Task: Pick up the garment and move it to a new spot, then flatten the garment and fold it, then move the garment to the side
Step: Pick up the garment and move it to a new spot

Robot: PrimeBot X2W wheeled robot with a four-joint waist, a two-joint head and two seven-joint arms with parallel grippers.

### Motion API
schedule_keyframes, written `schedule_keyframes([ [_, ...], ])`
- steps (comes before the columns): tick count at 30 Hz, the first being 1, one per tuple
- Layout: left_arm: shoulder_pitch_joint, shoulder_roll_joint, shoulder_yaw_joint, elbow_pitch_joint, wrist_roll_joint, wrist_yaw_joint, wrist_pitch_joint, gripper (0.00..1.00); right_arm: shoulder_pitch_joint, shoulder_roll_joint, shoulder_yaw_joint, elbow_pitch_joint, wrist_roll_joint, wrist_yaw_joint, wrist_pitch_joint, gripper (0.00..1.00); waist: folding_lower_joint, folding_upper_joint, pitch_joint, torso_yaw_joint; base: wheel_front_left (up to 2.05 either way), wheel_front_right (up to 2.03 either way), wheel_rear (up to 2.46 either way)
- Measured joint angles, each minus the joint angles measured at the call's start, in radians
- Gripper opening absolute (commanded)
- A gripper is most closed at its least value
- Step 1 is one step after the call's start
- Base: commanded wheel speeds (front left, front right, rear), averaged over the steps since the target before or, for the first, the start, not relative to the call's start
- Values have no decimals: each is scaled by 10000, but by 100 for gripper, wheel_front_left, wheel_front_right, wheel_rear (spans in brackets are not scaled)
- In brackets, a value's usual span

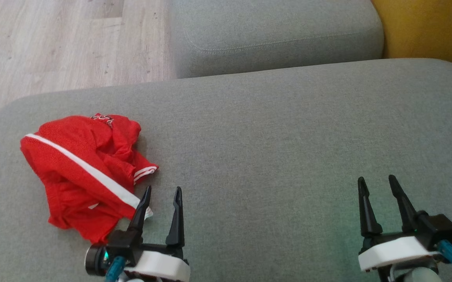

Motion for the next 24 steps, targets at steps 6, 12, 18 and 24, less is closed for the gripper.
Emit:
schedule_keyframes([
  [6,-3,-6,-27,4,-153,12,0,100,-1,0,-4,0,84,0,2,100,0,0,22,52,0,0,0],
  [12,-21,-10,-13,48,-155,69,2,100,-1,0,190,-4,184,0,2,100,0,0,42,299,0,0,0],
  [18,-22,-17,219,102,-155,194,2,100,1,0,510,-25,357,0,0,100,0,0,21,831,0,0,0],
  [24,-15,-23,550,192,-125,272,2,100,11,-2,1005,-109,512,0,2,100,0,0,-47,1523,0,0,0],
])
